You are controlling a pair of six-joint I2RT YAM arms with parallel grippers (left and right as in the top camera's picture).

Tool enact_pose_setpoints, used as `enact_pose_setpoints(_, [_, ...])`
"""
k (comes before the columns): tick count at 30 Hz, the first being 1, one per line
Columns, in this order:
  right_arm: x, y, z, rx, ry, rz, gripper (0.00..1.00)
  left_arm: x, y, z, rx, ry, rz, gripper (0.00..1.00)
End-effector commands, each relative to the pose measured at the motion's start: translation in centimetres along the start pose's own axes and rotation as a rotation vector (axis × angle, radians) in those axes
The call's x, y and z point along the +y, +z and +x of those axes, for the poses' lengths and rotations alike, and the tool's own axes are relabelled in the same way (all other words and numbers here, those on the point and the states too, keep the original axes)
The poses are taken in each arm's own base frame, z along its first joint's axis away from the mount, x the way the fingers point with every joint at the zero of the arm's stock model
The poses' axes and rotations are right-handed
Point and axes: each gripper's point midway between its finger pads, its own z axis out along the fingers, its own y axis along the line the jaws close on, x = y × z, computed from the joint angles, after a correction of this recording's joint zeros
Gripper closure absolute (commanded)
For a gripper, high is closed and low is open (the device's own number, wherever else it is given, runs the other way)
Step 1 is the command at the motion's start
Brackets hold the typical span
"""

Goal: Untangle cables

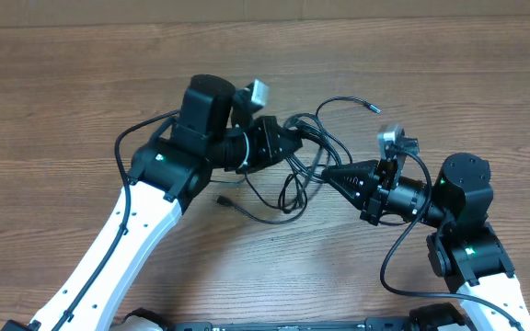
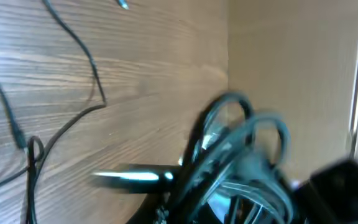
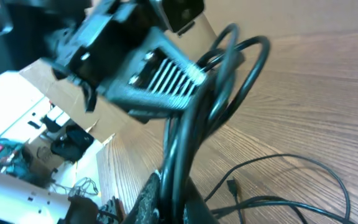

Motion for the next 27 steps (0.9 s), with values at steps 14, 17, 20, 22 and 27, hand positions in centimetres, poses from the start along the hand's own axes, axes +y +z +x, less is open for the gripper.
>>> enact_pose_setpoints(14, [-3.3,-0.6,-0.4,-0.042,0.093,0.204,0.0,-0.5,-1.5,0.3,0.042,0.411,0.068,0.96])
enact_pose_setpoints(17, [-3.2,-0.6,-0.7,-0.052,0.08,0.199,0.0,-1.5,-1.7,1.4,0.091,0.488,0.143,0.96])
enact_pose_setpoints(20, [-2.8,-0.5,-0.8,-0.05,0.068,0.178,0.03,-2.1,-1.7,2.2,0.116,0.522,0.177,0.96])
enact_pose_setpoints(22, [-2.5,-0.4,-0.7,-0.042,0.065,0.159,0.2,-2.5,-1.2,2.7,0.125,0.54,0.18,0.96])
enact_pose_setpoints(27, [-1.8,-0.3,-0.4,-0.026,0.056,0.118,0.62,-1.9,0.1,2.5,0.078,0.493,0.074,0.96])
